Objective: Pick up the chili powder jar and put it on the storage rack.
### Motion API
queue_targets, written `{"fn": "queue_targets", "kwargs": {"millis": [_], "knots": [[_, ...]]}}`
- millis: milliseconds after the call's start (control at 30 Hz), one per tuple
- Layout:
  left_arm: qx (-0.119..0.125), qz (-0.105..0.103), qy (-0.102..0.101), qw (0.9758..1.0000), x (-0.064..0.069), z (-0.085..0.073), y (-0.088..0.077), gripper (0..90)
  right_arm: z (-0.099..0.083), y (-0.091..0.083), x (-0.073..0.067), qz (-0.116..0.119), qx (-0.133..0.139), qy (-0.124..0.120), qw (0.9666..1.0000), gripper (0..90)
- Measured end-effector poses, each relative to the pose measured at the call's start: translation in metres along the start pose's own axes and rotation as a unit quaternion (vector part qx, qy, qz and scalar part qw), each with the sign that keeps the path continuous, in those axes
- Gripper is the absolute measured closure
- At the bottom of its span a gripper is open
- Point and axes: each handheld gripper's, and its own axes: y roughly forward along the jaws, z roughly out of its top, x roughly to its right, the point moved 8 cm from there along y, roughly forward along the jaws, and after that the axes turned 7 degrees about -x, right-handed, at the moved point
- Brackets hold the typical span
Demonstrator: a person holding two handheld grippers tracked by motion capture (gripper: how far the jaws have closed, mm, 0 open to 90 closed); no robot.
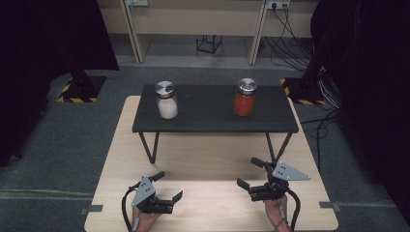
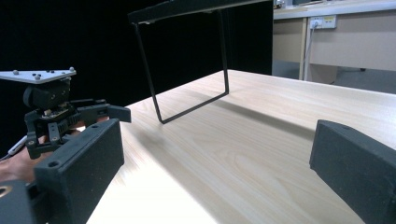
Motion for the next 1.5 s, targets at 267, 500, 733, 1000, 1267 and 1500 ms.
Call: {"fn": "queue_targets", "kwargs": {"millis": [267,500,733,1000,1267,1500], "knots": [[-0.001,-0.001,0.001,1.0000,0.000,0.000,0.000,1.6,-0.008,0.004,-0.001,-0.003,-0.001,0.003,1.0000,2.9],[-0.002,-0.001,0.000,1.0000,0.000,0.000,0.000,1.6,-0.014,0.006,-0.002,-0.011,-0.010,-0.001,0.9999,3.0],[-0.003,-0.002,-0.006,1.0000,-0.001,0.001,0.001,1.5,-0.022,0.012,-0.004,-0.024,-0.046,-0.014,0.9985,2.9],[-0.004,-0.002,-0.004,1.0000,-0.001,0.001,0.001,1.6,-0.024,0.017,-0.006,-0.026,-0.062,-0.019,0.9976,2.9],[-0.002,-0.002,-0.002,1.0000,-0.001,0.001,0.001,1.5,-0.025,0.014,-0.005,-0.025,-0.058,-0.010,0.9979,2.9],[-0.003,-0.002,-0.003,1.0000,-0.001,0.001,0.001,1.5,-0.026,0.015,-0.005,-0.024,-0.060,-0.007,0.9979,2.9]]}}
